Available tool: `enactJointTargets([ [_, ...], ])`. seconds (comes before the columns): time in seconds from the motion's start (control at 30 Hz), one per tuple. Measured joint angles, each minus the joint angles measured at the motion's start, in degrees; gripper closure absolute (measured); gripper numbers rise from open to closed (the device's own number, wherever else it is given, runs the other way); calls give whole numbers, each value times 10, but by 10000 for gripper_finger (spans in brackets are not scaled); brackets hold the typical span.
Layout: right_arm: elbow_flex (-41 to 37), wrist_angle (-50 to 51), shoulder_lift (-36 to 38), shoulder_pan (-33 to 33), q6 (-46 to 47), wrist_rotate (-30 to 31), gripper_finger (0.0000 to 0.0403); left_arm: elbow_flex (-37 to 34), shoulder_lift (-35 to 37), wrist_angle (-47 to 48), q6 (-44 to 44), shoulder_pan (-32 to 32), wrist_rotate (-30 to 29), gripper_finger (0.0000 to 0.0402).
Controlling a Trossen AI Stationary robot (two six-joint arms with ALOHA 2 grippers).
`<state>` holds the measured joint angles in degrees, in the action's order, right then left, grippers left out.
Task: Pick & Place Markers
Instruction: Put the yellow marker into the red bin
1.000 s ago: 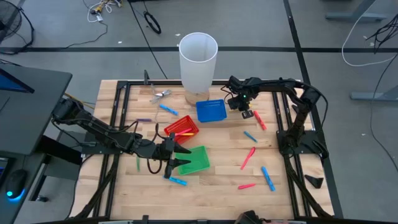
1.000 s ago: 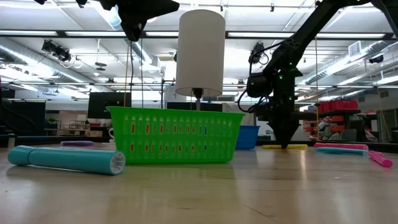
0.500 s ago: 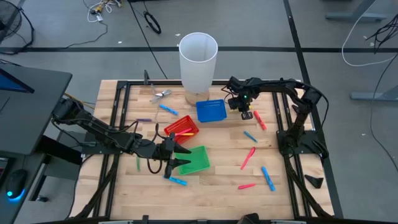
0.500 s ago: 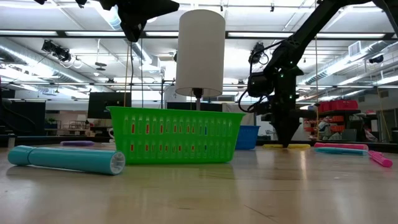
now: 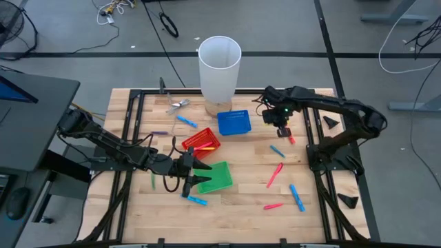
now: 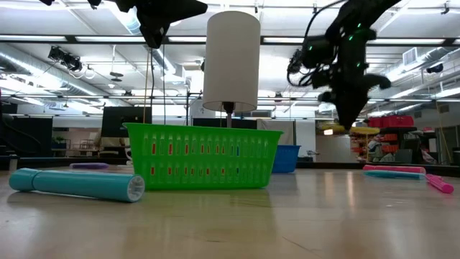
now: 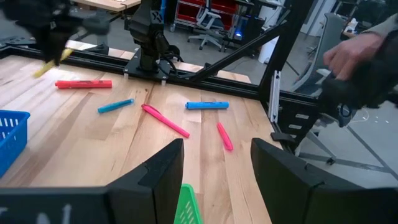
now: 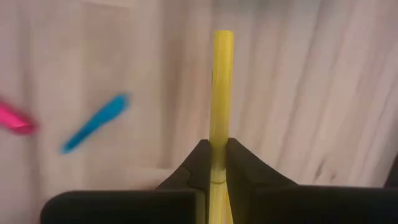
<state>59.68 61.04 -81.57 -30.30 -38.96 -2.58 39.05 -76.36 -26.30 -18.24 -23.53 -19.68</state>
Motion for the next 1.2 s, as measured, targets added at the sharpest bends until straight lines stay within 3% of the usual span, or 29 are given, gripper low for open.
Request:
enactJointTargets([
  [0.3, 2, 34, 95, 99, 133, -23, 376, 0, 0, 0, 3, 0, 0, 209],
  [0.6, 38, 17, 120, 190, 229, -46, 376, 0, 0, 0, 14, 0, 0, 209],
  [0.9, 44, -148, 120, 248, 325, -80, 376, 0, 0, -9, 15, 0, -7, 209],
  [1.2, 44, -322, 120, 298, 385, -80, 376, 0, 0, -106, 89, 4, -52, 209],
])
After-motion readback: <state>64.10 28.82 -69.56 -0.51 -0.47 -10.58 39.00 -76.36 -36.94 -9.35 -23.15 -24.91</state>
